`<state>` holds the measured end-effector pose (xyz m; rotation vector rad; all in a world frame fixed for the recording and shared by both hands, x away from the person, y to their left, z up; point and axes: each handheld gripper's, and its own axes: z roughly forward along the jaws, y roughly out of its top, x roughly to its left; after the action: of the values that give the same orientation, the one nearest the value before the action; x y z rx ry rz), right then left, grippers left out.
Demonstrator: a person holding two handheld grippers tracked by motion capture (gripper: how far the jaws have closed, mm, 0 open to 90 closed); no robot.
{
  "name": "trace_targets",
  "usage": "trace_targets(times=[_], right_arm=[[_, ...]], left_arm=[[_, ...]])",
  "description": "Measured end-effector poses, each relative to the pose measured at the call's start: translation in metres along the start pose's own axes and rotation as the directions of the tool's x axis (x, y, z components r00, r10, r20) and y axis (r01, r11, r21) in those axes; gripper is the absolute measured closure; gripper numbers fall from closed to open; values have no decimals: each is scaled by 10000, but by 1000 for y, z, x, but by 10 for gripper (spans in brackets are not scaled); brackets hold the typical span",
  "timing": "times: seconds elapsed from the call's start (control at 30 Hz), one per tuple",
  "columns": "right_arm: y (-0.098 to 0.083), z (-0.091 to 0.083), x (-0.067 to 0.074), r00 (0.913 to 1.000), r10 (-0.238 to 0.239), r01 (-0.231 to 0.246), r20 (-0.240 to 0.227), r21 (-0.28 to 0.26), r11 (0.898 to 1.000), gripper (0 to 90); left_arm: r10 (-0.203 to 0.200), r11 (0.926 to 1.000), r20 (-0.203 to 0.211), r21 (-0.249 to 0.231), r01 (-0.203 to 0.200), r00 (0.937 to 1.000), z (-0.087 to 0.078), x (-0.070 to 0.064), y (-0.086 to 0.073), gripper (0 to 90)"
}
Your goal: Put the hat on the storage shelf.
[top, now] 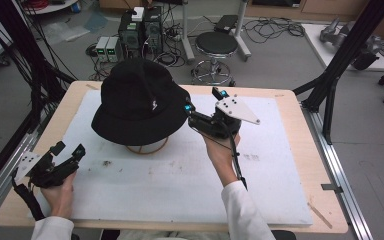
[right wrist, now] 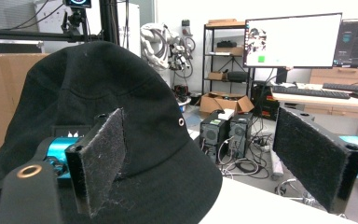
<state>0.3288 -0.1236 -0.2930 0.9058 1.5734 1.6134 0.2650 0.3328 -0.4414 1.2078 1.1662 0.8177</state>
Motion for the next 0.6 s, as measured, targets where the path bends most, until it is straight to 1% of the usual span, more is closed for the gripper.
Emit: trace_targets(times=[0.03, 0.07, 0.13, 0.23, 0.27, 0.5, 0.53, 0.6], right_arm=[[-1, -2, -1, 10000, -49, 49, -12, 13, 10000, 166], [-1, -4, -2, 10000, 4, -4, -29, 37, 10000, 166], [-3, -8, -4, 9999, -86, 86, 77, 66, 9999, 166], [-5, -14, -8, 9998, -99, 97, 177, 120, 9999, 166], [-7, -17, -10, 9994, -181, 178, 290, 93, 9998, 166], [-19, -32, -26, 9973, -70, 44, 737, 355, 9994, 167], [-21, -34, -29, 9972, -86, 55, 741, 413, 9991, 169], [-26, -39, -33, 9958, -44, -5, 916, 539, 9985, 170]], left_arm=[[-15, 10000, 12, -11, 15, 10000, 0, 0, 0, 203], [-18, 10000, 18, -8, 18, 10000, 1, 0, 0, 203], [-4, 10000, 37, 29, 4, 10000, 1, 0, 0, 203], [-5, 10000, 81, 26, 5, 10000, 3, -1, 0, 203], [13, 10000, 101, 41, -13, 9999, 4, -1, 0, 203], [22, 9999, 228, 131, -25, 9997, 9, -4, -1, 203], [35, 9999, 234, 122, -38, 9997, 9, -4, -1, 203], [24, 9999, 246, 124, -27, 9997, 10, -4, -1, 203]])
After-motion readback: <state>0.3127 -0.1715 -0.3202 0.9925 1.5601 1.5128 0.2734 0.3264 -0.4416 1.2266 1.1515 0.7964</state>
